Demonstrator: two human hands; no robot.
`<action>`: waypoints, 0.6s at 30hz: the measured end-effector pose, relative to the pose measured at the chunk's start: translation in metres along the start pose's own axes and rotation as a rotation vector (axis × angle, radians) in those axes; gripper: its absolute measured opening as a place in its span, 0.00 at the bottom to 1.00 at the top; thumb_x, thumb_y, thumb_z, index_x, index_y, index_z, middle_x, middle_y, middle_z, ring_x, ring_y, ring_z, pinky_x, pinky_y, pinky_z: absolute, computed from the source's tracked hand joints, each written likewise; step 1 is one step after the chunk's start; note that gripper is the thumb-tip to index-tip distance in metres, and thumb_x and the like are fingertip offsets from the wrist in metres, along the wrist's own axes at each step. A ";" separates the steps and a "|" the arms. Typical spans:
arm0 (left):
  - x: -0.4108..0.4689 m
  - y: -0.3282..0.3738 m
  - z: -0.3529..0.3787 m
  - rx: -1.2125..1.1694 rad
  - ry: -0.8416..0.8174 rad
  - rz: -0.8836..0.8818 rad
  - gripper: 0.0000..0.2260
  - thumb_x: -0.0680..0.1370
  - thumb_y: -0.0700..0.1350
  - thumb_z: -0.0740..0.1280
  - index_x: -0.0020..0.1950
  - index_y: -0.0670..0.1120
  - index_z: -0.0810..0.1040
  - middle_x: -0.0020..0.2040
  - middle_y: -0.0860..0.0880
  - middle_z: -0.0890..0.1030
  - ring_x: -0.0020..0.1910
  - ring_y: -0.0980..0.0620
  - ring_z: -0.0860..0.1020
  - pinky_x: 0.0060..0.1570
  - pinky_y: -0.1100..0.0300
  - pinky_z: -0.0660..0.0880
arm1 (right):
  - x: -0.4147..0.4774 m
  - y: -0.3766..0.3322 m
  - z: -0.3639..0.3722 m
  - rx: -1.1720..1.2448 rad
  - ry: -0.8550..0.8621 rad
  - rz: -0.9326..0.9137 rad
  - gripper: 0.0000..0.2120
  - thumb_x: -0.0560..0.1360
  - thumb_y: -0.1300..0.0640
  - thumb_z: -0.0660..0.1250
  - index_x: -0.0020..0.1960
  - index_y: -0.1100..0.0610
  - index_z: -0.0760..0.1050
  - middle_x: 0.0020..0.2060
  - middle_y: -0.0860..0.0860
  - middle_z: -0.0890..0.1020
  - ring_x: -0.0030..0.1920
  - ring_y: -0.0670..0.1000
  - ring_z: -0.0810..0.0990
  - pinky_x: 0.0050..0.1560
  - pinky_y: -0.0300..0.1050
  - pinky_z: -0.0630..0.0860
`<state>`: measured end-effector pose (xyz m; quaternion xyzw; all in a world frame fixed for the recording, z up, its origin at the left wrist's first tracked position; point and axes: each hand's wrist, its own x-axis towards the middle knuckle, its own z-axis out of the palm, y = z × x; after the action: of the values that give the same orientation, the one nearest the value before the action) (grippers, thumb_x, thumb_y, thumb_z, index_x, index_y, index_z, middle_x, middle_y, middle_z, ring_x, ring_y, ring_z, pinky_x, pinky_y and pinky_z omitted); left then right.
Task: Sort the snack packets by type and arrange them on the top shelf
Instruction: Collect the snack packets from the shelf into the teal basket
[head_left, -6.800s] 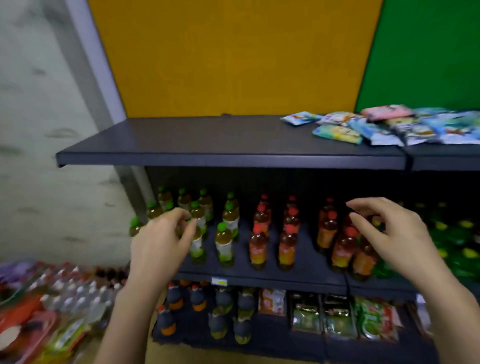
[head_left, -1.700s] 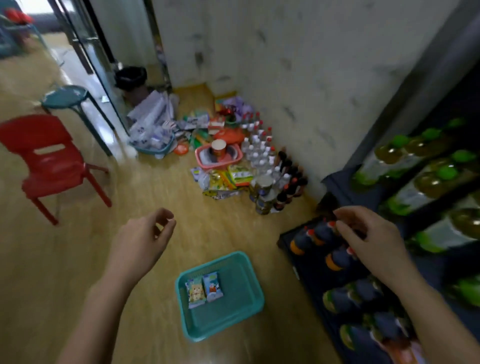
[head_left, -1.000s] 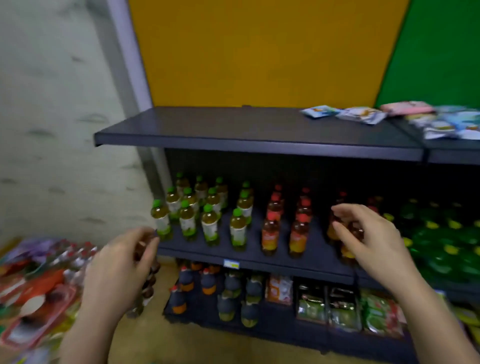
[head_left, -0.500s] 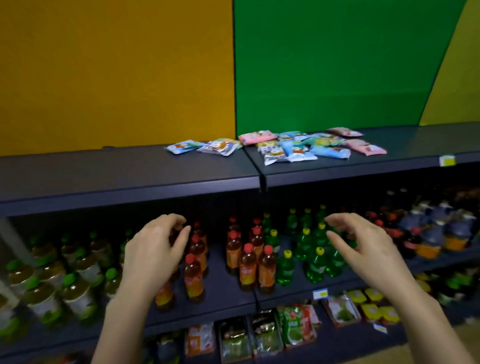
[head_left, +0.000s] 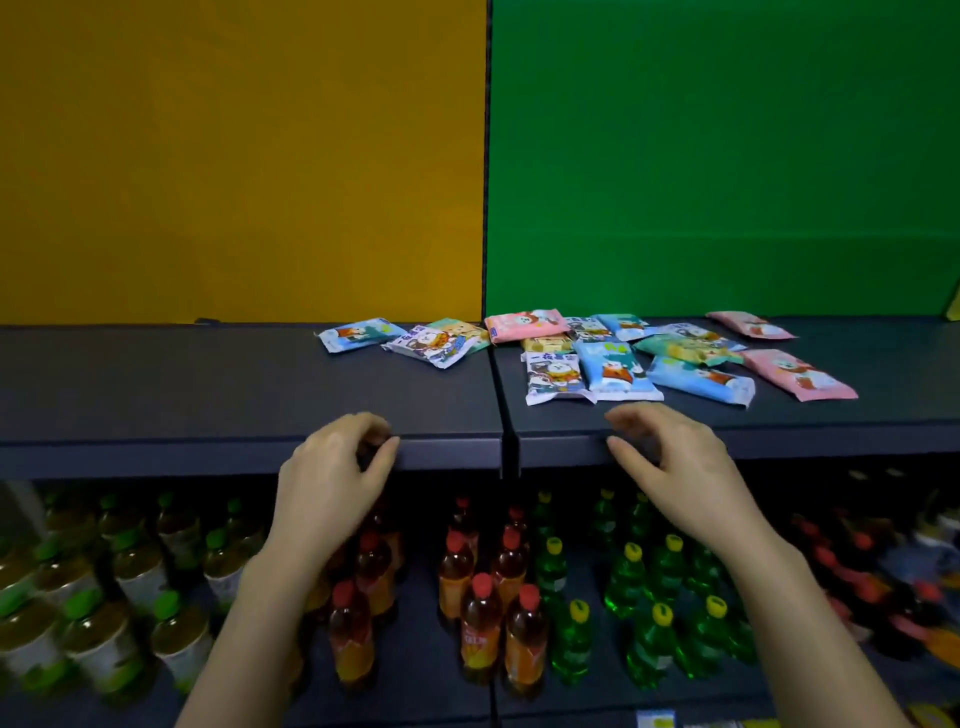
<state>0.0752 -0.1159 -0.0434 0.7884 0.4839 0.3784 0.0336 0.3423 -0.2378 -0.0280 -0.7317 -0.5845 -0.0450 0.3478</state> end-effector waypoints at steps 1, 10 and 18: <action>0.010 -0.003 0.001 -0.005 -0.003 0.002 0.07 0.76 0.50 0.65 0.51 0.50 0.78 0.48 0.53 0.81 0.49 0.49 0.78 0.42 0.56 0.71 | 0.013 -0.004 0.005 0.010 -0.008 -0.011 0.10 0.75 0.51 0.65 0.56 0.48 0.75 0.50 0.42 0.80 0.52 0.46 0.78 0.53 0.50 0.76; 0.136 -0.034 0.003 0.096 -0.041 -0.050 0.10 0.77 0.51 0.64 0.53 0.48 0.78 0.52 0.48 0.81 0.53 0.44 0.76 0.46 0.54 0.70 | 0.157 -0.062 0.075 -0.028 -0.157 -0.166 0.12 0.76 0.53 0.63 0.58 0.54 0.75 0.52 0.50 0.80 0.53 0.52 0.78 0.52 0.49 0.75; 0.234 -0.089 0.053 0.234 -0.341 -0.167 0.19 0.80 0.51 0.58 0.66 0.40 0.68 0.66 0.40 0.72 0.64 0.40 0.69 0.58 0.48 0.70 | 0.231 -0.096 0.150 -0.300 -0.346 -0.107 0.27 0.75 0.39 0.59 0.62 0.60 0.70 0.61 0.57 0.74 0.61 0.58 0.72 0.55 0.52 0.71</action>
<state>0.1009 0.1326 0.0135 0.7966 0.5756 0.1768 0.0543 0.2783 0.0440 0.0117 -0.7398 -0.6603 -0.0235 0.1270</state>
